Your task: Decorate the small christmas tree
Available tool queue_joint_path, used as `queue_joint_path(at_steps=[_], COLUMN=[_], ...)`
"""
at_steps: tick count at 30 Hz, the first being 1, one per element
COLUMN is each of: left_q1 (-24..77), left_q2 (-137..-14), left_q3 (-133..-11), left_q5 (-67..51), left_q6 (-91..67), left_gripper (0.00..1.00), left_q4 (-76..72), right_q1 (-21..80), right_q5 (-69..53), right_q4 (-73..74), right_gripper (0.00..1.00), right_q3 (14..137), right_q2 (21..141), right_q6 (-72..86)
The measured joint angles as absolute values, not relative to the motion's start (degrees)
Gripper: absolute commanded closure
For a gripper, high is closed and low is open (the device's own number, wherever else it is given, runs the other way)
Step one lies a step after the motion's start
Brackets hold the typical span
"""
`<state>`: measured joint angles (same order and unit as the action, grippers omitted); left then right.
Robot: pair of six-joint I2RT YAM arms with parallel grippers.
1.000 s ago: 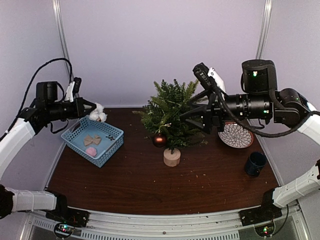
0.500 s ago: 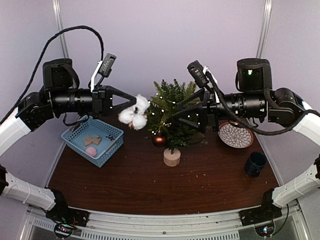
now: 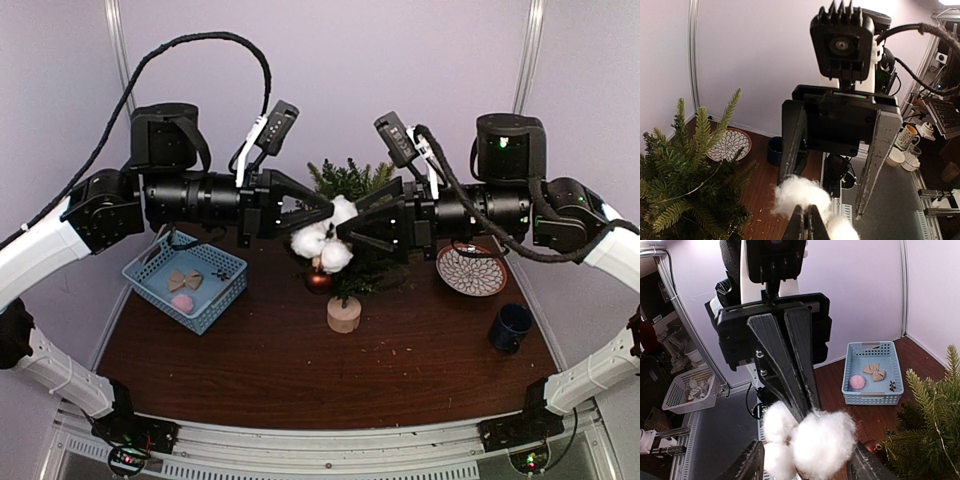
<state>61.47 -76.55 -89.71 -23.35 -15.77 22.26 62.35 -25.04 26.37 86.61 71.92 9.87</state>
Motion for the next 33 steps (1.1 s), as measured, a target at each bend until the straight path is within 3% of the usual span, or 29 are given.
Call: queue_joint_path(at_steps=[13,33], left_q1=[61.8,61.8], left_q2=[-76.9,-76.9], left_q3=[-89.7,-89.7], left_q5=[-20.9,-21.9], left_q6=[-13.8,-13.3], left_gripper=[1.0,0.99], left_q4=[20.5,19.1], right_q1=[63.0,63.0], right_q5=[-25.2,-24.2], right_q4=[25.6,24.1], right_gripper=[0.37,1.0], right_q3=[83.4,80.7], right_q2=[71.5,69.3], right_q6=[12.9,14.1])
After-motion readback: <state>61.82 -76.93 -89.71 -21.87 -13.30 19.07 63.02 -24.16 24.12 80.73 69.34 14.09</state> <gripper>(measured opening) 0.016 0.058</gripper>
